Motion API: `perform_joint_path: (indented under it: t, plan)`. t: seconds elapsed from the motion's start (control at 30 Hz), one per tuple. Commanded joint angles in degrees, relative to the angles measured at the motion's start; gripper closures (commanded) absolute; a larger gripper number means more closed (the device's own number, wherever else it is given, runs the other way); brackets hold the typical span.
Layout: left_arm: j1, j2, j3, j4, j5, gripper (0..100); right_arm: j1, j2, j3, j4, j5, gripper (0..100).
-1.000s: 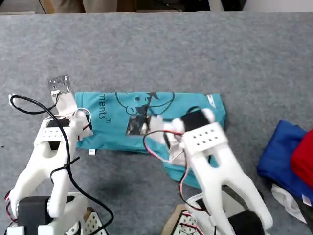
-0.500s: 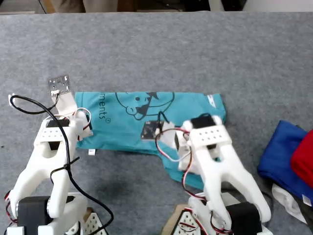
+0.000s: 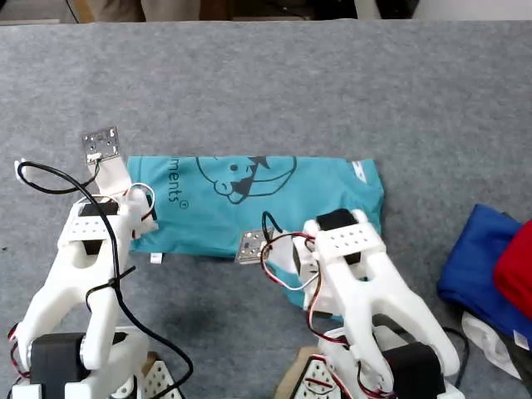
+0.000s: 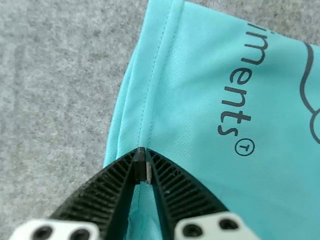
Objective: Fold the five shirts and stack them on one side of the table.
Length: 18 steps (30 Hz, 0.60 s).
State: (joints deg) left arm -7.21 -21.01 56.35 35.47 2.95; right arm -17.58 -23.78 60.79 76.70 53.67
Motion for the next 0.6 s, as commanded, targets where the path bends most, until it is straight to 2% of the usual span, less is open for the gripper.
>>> perform_joint_path:
  t: [0.0, 0.17, 0.23, 0.37, 0.57]
  plan:
    - [-0.5, -0.1, -2.5, -1.0, -0.4, 98, -0.3, -5.6, 0.1, 2.5, 1.7, 97.4]
    - [-0.5, -0.1, -2.5, -1.0, -0.4, 98, -0.5, -22.5, 0.8, 6.6, 1.9, 82.2]
    - [-0.5, -0.1, -2.5, -1.0, -0.4, 98, -0.6, -28.4, 3.8, 6.9, 1.9, 79.0]
    - [-0.3, -0.1, -2.5, -1.0, -0.4, 98, 0.2, -32.7, 6.0, 5.4, 1.6, 78.2]
    - [-0.2, -0.1, -2.6, -1.0, -0.4, 98, 0.3, -26.4, 8.9, -1.3, 1.8, 78.0]
